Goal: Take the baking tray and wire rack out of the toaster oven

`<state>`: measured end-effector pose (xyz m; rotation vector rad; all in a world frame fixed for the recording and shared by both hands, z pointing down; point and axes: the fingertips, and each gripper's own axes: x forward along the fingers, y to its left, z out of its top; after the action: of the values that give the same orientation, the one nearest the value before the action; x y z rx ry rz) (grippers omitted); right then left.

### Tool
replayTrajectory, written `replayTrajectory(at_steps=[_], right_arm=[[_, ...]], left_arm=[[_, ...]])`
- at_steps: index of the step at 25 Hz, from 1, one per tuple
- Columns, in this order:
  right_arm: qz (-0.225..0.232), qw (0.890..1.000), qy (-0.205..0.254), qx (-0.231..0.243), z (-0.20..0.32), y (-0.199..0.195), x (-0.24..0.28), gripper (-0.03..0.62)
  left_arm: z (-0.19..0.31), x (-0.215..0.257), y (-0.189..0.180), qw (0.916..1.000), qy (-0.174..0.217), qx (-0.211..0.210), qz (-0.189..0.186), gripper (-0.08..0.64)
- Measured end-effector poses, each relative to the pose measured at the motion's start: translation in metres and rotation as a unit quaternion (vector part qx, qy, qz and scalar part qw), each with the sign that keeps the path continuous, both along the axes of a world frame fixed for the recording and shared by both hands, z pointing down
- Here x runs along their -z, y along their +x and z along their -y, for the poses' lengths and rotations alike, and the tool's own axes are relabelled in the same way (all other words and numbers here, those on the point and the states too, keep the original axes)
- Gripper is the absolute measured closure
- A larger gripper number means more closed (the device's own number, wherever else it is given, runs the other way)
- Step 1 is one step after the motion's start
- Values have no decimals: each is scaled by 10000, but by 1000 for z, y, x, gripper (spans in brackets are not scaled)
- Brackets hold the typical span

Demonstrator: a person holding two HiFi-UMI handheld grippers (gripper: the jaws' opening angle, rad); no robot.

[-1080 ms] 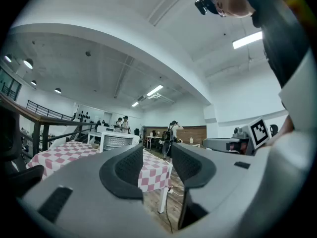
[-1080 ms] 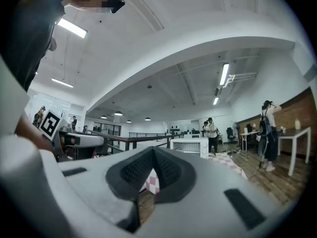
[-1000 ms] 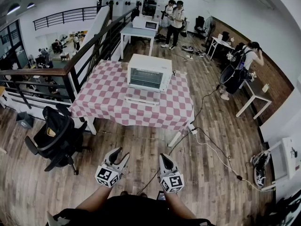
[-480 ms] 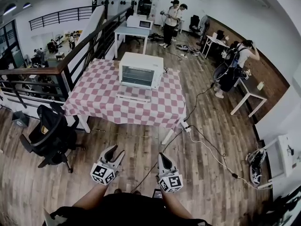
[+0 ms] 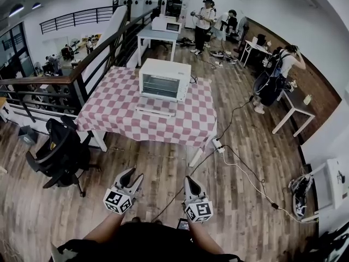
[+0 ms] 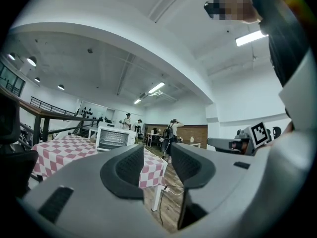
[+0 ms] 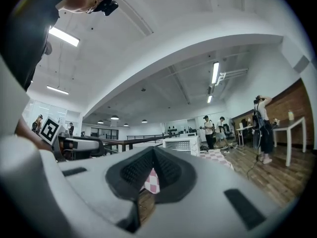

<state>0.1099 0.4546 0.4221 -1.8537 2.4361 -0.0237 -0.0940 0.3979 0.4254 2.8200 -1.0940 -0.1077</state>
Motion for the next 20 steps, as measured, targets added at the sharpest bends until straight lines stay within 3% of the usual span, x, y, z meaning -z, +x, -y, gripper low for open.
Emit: replayTrajectory(at_steps=[20], right_arm=[[-19,9999,90,-114,-4,44,-8,589]], left_arm=[[7,-6,26,9998,102,152,51,394]])
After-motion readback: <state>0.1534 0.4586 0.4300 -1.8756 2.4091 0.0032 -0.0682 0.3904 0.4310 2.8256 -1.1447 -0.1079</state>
